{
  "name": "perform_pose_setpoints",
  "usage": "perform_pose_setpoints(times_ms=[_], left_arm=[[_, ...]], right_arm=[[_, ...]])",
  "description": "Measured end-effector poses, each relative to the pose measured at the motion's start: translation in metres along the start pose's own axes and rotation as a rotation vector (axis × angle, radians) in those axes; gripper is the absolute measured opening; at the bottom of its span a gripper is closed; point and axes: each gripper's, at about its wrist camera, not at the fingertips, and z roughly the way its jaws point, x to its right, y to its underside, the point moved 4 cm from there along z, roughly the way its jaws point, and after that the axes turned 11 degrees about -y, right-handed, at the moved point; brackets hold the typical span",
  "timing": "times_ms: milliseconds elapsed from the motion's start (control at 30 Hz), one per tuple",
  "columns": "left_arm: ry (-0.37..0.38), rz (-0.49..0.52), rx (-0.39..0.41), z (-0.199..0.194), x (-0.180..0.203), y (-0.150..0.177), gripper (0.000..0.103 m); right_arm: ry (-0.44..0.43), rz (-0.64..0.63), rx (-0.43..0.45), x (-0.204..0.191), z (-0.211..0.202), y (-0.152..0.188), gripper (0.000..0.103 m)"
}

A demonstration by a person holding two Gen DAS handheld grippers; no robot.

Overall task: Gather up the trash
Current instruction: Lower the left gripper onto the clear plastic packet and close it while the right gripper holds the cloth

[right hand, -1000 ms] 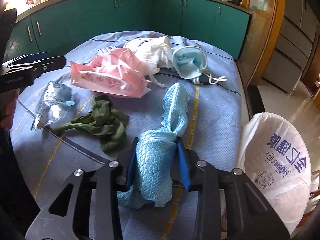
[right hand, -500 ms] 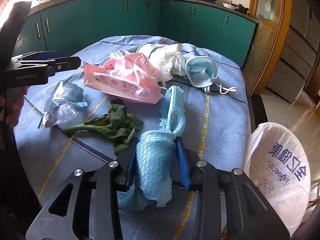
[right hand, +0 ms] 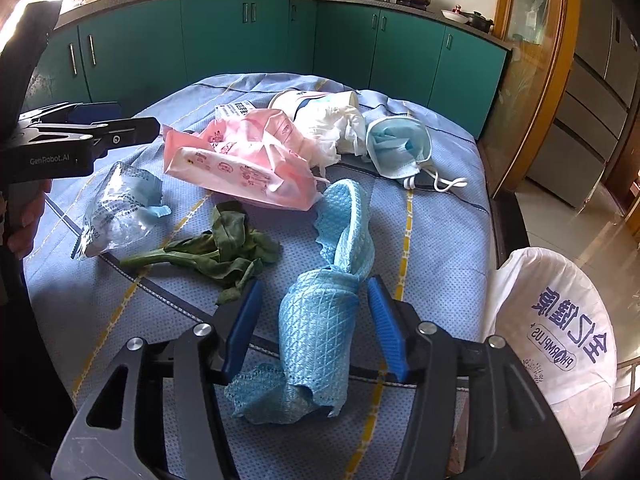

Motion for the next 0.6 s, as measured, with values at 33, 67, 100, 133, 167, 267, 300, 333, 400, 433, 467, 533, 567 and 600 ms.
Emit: perform_pose_setpoints(times_ms=[33, 67, 100, 133, 167, 267, 300, 333, 400, 433, 467, 533, 567, 600], left_arm=[[0.000, 0.000, 0.001, -0.0001, 0.0003, 0.0000, 0.093], [0.000, 0.001, 0.002, -0.0001, 0.0006, 0.0000, 0.093], [0.001, 0.001, 0.002, -0.0001, 0.0006, 0.0000, 0.093], [0.001, 0.002, 0.002, -0.0002, 0.0010, 0.0000, 0.093], [0.002, 0.003, 0.003, -0.0003, 0.0012, -0.0001, 0.093], [0.002, 0.006, 0.003, -0.0005, 0.0020, 0.0002, 0.094], [0.001, 0.007, 0.003, -0.0005, 0.0026, 0.0003, 0.094], [0.001, 0.008, 0.002, -0.0007, 0.0028, 0.0005, 0.094], [0.001, 0.011, 0.001, -0.0006, 0.0035, 0.0009, 0.094], [0.001, 0.012, 0.001, -0.0004, 0.0038, 0.0009, 0.094], [0.000, 0.013, 0.001, -0.0002, 0.0041, 0.0009, 0.094], [-0.001, 0.014, 0.000, -0.0002, 0.0043, 0.0013, 0.094], [-0.001, 0.015, 0.000, -0.0002, 0.0044, 0.0012, 0.094], [0.000, 0.015, 0.000, -0.0001, 0.0045, 0.0014, 0.094]], right_arm=[[0.000, -0.001, -0.001, -0.0002, 0.0002, 0.0002, 0.055], [0.000, -0.002, -0.002, -0.0004, 0.0006, 0.0003, 0.055], [0.000, -0.003, -0.004, -0.0010, 0.0014, 0.0005, 0.055], [0.000, -0.005, -0.007, -0.0015, 0.0020, 0.0007, 0.055], [0.000, -0.006, -0.009, -0.0021, 0.0027, 0.0008, 0.055], [-0.004, -0.014, -0.015, -0.0049, 0.0049, 0.0016, 0.055], [-0.006, -0.017, -0.016, -0.0057, 0.0052, 0.0018, 0.055], [-0.009, -0.021, -0.015, -0.0072, 0.0052, 0.0016, 0.055], [-0.013, -0.029, -0.014, -0.0091, 0.0050, 0.0016, 0.055], [-0.013, -0.030, -0.013, -0.0096, 0.0053, 0.0016, 0.055], [-0.013, -0.029, -0.013, -0.0096, 0.0054, 0.0016, 0.055], [-0.018, -0.026, -0.010, -0.0096, 0.0053, 0.0011, 0.055], [-0.021, -0.026, -0.007, -0.0097, 0.0047, 0.0009, 0.054], [-0.023, -0.026, -0.004, -0.0099, 0.0042, 0.0006, 0.051]])
